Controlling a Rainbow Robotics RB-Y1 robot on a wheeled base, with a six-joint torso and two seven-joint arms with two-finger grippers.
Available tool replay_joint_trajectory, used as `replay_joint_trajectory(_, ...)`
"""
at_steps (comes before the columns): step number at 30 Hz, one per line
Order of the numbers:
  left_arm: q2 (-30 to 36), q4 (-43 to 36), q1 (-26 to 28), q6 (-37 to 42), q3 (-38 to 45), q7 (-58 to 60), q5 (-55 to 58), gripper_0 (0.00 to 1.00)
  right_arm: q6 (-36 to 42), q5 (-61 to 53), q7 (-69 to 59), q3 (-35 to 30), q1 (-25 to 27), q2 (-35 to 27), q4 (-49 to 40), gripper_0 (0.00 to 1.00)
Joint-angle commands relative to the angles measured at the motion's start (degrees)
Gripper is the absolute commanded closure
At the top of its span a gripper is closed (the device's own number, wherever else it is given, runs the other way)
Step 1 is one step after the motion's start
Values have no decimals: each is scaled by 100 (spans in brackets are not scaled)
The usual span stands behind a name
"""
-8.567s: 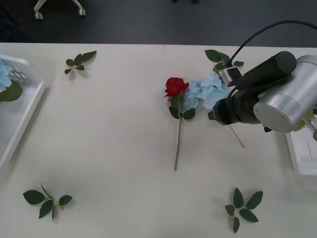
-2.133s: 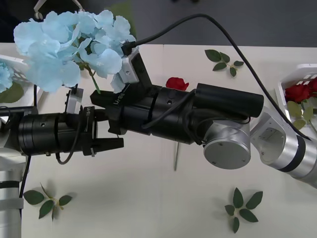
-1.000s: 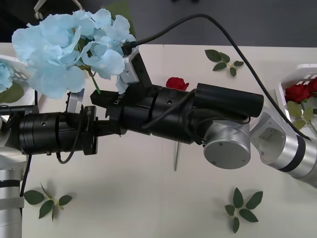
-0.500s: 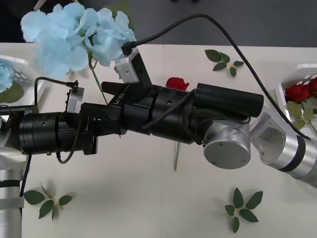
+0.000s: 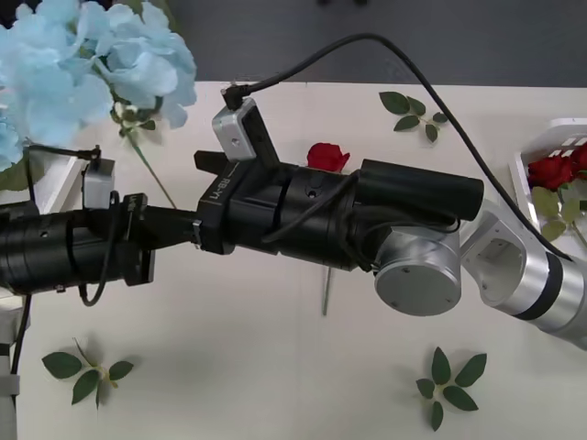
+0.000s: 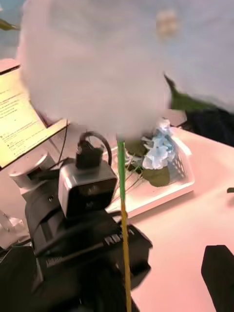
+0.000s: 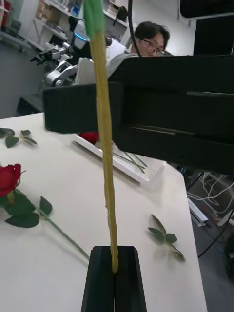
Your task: Put the red flowers into the right box and the blue flowers into the left box
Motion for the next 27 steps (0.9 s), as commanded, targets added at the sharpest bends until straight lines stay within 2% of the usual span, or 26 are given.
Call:
replay_joint_trajectory(1,387,-93,401,-214,332,-164,314,100,-377,-39,59,84,-34,-3,-114,0)
replay_joint_trajectory(11,1178,-102,1183,-803,877,-164,921,100,-465,-118,-37,-215,-34,-478,-105,0)
replay_joint_trajectory(14,1371,-128,1447,-1041,1044,-89,1062,100,-114,-206,-116,-382,-25,-724,-96,0)
replay_joint_trajectory(20,1661,-506,1992,-1691,1325,728,1132,100,1451,-338,-231,-1102,72,-891,-105,0)
replay_joint_trajectory(24,1731,-910,2387,-2403,1501,1414,842,100,2954,-391,-617,-1709,151,-750,-105,0)
replay_joint_trajectory(27,1731,-1112,2554,-2834,1633,1941,490,100,3771,-312,-872,-2025,177,-636,-44,0)
